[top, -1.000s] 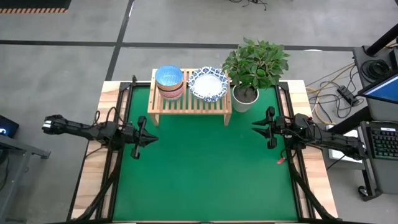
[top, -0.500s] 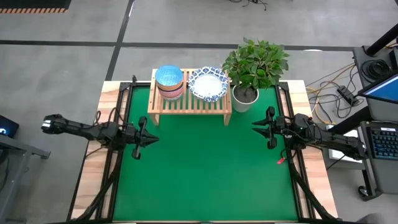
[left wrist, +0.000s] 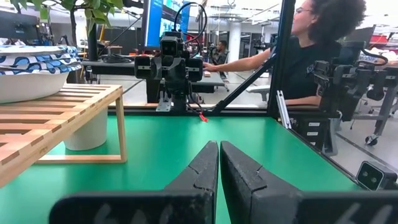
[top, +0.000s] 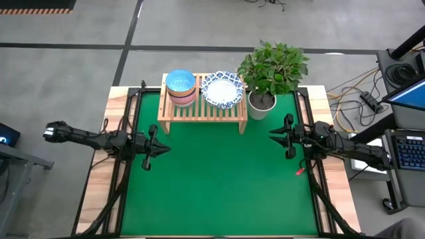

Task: Place and stack plates onto a shelf
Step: Return to Home Position

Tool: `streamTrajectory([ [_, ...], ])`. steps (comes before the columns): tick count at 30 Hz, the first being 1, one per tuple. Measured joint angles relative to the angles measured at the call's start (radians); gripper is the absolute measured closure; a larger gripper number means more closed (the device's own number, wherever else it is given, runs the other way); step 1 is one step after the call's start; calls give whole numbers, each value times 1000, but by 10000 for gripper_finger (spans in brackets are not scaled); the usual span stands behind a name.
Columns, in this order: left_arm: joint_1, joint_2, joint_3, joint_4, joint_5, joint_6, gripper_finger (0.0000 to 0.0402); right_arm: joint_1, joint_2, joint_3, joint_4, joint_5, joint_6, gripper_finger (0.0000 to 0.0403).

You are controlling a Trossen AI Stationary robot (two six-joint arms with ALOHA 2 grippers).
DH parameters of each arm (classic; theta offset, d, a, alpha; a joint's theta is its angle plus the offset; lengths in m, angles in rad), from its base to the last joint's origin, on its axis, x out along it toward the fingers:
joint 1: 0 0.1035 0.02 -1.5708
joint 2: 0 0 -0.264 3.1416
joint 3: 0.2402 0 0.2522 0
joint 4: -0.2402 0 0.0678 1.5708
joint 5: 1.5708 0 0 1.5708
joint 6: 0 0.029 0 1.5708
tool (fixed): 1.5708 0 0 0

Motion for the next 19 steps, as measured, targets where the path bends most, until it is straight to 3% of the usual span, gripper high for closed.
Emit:
streamTrajectory([
  [19,0,34,0,0,0,0,402,0,0,0,0,0,0,303],
])
